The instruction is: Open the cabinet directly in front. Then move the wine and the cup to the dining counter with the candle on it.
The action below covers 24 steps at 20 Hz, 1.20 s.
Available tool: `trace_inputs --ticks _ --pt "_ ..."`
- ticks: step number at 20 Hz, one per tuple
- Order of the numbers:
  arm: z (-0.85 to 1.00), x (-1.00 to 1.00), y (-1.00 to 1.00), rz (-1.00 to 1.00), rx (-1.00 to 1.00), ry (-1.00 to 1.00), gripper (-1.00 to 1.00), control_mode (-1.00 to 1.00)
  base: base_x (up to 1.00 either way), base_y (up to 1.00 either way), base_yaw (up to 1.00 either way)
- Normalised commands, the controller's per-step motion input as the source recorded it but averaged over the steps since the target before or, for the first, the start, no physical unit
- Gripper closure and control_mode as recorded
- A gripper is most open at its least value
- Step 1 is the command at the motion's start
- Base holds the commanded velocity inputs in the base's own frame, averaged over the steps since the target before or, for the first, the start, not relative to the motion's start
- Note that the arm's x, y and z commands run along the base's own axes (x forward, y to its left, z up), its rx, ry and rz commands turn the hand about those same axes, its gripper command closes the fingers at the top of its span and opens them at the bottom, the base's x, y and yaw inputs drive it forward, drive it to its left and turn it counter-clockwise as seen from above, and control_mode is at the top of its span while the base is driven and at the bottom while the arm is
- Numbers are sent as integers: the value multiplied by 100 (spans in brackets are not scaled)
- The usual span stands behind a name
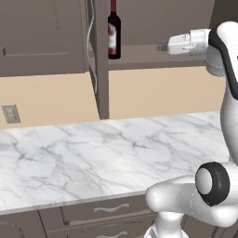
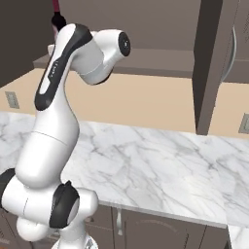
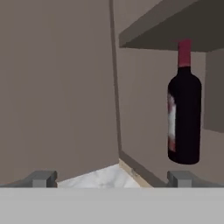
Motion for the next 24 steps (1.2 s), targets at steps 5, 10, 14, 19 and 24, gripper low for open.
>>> trace_inputs --ticks 5,10,14,19,24 --pt "13 53 28 -1 0 26 -100 -100 0 0 0" --pt "7 29 34 -10 0 10 -100 -100 0 0 0" --pt "-1 12 26 -7 -2 0 -100 -100 0 0 0" --pt "-10 22 26 -3 -3 -2 -100 -100 0 0 0" --pt "-11 34 24 0 0 -1 -100 -100 0 0 0"
